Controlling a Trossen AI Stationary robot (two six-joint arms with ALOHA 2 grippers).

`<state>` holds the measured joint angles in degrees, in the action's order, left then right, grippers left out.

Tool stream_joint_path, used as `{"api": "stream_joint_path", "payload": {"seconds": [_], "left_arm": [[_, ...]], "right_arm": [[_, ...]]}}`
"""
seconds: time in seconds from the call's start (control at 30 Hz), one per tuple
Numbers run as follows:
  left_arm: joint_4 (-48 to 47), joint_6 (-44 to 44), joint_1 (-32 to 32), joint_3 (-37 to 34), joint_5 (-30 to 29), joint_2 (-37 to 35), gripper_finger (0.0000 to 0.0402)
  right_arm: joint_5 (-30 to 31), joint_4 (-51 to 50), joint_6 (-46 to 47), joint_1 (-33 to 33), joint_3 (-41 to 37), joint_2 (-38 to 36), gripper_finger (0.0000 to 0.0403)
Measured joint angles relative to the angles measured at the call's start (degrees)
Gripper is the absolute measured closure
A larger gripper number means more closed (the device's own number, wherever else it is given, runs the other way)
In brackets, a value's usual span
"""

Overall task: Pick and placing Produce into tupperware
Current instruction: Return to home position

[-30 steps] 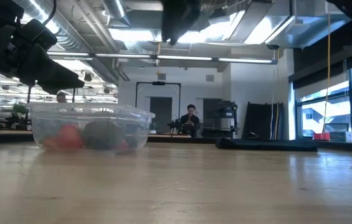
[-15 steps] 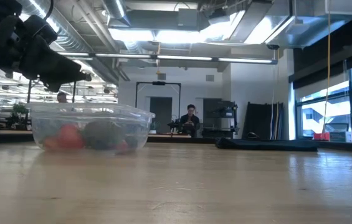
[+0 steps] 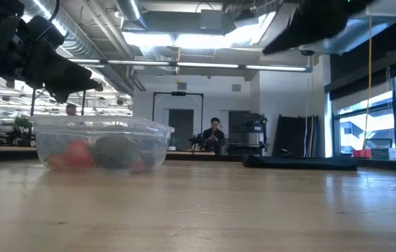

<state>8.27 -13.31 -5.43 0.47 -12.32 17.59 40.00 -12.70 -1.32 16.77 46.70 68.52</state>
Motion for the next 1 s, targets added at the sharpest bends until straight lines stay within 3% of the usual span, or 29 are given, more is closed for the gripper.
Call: {"api": "stream_joint_path", "payload": {"seconds": [0.17, 0.3, 0.43, 0.63, 0.77, 1.0], "left_arm": [[0.0, 2.9, 0.0, 0.0, 0.0, 0.0, 0.0231], [0.0, 4.8, 0.0, 0.0, 0.0, 0.0, 0.0237], [0.5, 4.9, 0.0, 0.0, -0.5, 0.0, 0.0240], [1.3, 8.7, 0.0, 0.0, -1.7, 0.0, 0.0235], [1.4, 13.8, 0.0, 0.0, -7.9, 0.0, 0.0233], [2.4, 14.0, 1.7, 0.0, -26.0, 0.0, 0.0240]], "right_arm": [[-11.1, 25.3, -10.0, -8.9, -17.5, -8.7, 0.0130], [-15.7, 40.5, -12.7, -16.8, -29.2, -14.1, 0.0130], [-20.3, 50.3, -11.0, -22.5, -37.8, -18.5, 0.0130], [-21.4, 57.2, -11.1, -28.2, -43.7, -23.6, 0.0130], [-21.4, 58.2, -12.9, -32.6, -44.9, -25.8, 0.0130], [-22.2, 58.3, -12.4, -43.4, -45.2, -27.8, 0.0130]]}}
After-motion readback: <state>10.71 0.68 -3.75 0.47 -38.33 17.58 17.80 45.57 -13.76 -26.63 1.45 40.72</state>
